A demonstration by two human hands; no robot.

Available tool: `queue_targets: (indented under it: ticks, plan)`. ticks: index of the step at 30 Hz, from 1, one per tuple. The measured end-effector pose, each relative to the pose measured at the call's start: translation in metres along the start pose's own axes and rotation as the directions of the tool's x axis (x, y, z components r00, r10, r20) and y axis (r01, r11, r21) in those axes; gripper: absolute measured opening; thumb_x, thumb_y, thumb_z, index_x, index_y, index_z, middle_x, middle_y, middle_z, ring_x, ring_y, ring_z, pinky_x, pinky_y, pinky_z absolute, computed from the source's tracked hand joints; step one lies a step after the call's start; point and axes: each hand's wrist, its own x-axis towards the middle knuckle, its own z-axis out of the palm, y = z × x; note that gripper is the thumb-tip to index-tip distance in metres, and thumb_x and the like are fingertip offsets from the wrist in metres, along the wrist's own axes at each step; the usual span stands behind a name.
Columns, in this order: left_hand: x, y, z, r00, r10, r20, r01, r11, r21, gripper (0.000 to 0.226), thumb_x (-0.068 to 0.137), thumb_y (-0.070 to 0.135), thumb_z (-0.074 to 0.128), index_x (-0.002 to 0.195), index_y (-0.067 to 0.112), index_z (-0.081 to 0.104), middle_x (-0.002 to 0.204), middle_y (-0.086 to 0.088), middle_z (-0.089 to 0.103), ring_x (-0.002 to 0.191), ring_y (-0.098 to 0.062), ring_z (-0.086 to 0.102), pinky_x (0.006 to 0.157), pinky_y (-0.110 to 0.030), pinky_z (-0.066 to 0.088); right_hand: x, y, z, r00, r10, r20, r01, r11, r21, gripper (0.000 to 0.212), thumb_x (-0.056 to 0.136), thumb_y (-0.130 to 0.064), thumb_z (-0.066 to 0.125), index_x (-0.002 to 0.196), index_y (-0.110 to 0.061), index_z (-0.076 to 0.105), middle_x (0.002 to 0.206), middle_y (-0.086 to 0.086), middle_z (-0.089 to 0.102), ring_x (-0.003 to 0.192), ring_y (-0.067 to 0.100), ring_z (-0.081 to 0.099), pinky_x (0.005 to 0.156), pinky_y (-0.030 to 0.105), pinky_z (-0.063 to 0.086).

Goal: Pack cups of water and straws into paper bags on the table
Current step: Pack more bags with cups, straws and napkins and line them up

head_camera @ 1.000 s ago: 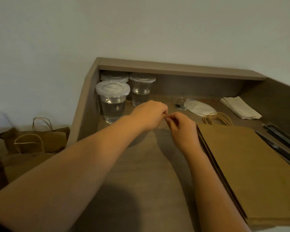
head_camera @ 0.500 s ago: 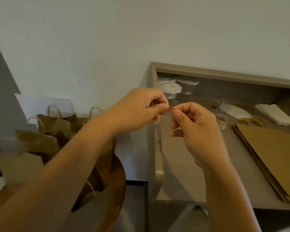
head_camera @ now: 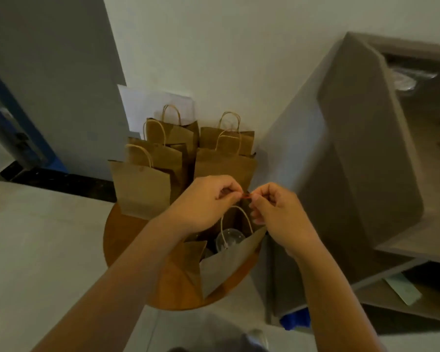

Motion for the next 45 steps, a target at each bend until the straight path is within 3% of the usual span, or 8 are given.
queue_targets:
  ticks: [6, 9, 13, 25, 29, 32, 36, 45]
  plan:
    - [-0.018, -0.087, 0.036, 0.947, -0.321, 0.016, 0.312, 0.928, 0.203, 0.087, 0.083, 0.054, 0.061, 0.15, 0.021, 0.016, 0.152, 0.003, 0.025, 0.14, -0.02, 0.021, 0.11, -0.033, 0.028, 0.02, 0.066, 0.021, 0.971, 0.237, 0.026, -0.23, 0.959, -0.163, 0.019, 0.098, -0.018, 0.043, 0.082, -0.022, 0.052, 0.09, 0.002, 0.054, 0.082, 0.014, 0.053, 0.069, 0.024, 0.043]
    - [-0.017, -0.104, 0.061, 0.909, -0.399, 0.122, 0.345, 0.884, 0.316, 0.129, 0.061, 0.079, 0.061, 0.149, 0.02, -0.012, 0.159, 0.001, -0.002, 0.146, -0.022, 0.0, 0.117, -0.043, 0.013, 0.035, 0.084, 0.025, 0.978, 0.203, -0.049, -0.209, 0.947, -0.243, 0.023, 0.098, -0.019, 0.042, 0.077, -0.025, 0.05, 0.099, 0.001, 0.046, 0.099, 0.021, 0.049, 0.089, 0.038, 0.045]
    - [-0.008, -0.116, 0.086, 0.886, -0.45, 0.113, 0.382, 0.845, 0.374, 0.144, 0.053, 0.08, 0.066, 0.143, 0.02, -0.028, 0.158, -0.003, 0.009, 0.144, -0.025, 0.012, 0.115, -0.049, 0.014, 0.054, 0.101, 0.029, 0.963, 0.269, -0.015, -0.264, 0.931, -0.252, 0.022, 0.099, -0.021, 0.038, 0.079, -0.023, 0.047, 0.098, 0.006, 0.052, 0.101, 0.028, 0.051, 0.09, 0.044, 0.045]
    - [0.017, -0.125, 0.112, 0.872, -0.475, 0.117, 0.423, 0.852, 0.308, 0.128, 0.069, 0.05, 0.077, 0.145, 0.03, -0.024, 0.136, 0.0, 0.051, 0.112, -0.025, 0.057, 0.089, -0.041, 0.051, 0.085, 0.13, 0.025, 0.946, 0.297, 0.126, -0.251, 0.923, -0.291, 0.023, 0.099, -0.023, 0.037, 0.077, -0.023, 0.041, 0.084, 0.004, 0.051, 0.081, 0.022, 0.051, 0.075, 0.04, 0.044]
    - [0.019, -0.123, 0.113, 0.848, -0.512, 0.137, 0.45, 0.832, 0.325, 0.089, 0.074, 0.049, 0.073, 0.145, 0.026, 0.024, 0.121, 0.0, 0.061, 0.11, -0.022, 0.058, 0.087, -0.035, 0.051, 0.094, 0.13, 0.025, 0.941, 0.257, 0.222, -0.171, 0.923, -0.345, 0.026, 0.099, -0.018, 0.035, 0.073, -0.023, 0.036, 0.076, 0.004, 0.046, 0.07, 0.018, 0.045, 0.064, 0.033, 0.036]
    - [0.023, -0.12, 0.112, 0.82, -0.541, 0.184, 0.464, 0.819, 0.338, 0.036, 0.081, 0.046, 0.067, 0.107, 0.024, 0.056, 0.094, 0.001, 0.062, 0.096, -0.022, 0.061, 0.072, -0.029, 0.046, 0.099, 0.13, 0.023, 0.93, 0.231, 0.286, -0.107, 0.915, -0.389, 0.026, 0.1, -0.016, 0.035, 0.074, -0.022, 0.036, 0.076, 0.003, 0.046, 0.068, 0.017, 0.044, 0.061, 0.031, 0.035]
    - [0.033, -0.118, 0.106, 0.783, -0.578, 0.228, 0.488, 0.799, 0.35, 0.028, 0.092, 0.031, 0.057, 0.068, 0.028, 0.044, 0.068, 0.005, 0.047, 0.079, -0.02, 0.055, 0.065, -0.028, 0.04, 0.1, 0.132, 0.021, 0.923, 0.181, 0.339, -0.03, 0.914, -0.404, 0.028, 0.1, -0.015, 0.037, 0.073, -0.025, 0.035, 0.075, 0.001, 0.046, 0.065, 0.014, 0.044, 0.058, 0.027, 0.035]
    - [0.039, -0.127, 0.091, 0.766, -0.578, 0.283, 0.576, 0.811, 0.099, 0.014, 0.09, 0.02, 0.062, 0.079, 0.016, 0.056, 0.071, 0.0, 0.049, 0.065, -0.015, 0.048, 0.058, -0.028, 0.036, 0.079, 0.145, 0.019, 0.988, 0.093, 0.122, -0.07, 0.981, -0.179, 0.025, 0.1, -0.017, 0.037, 0.077, -0.026, 0.04, 0.077, -0.004, 0.049, 0.068, 0.007, 0.047, 0.061, 0.022, 0.041]
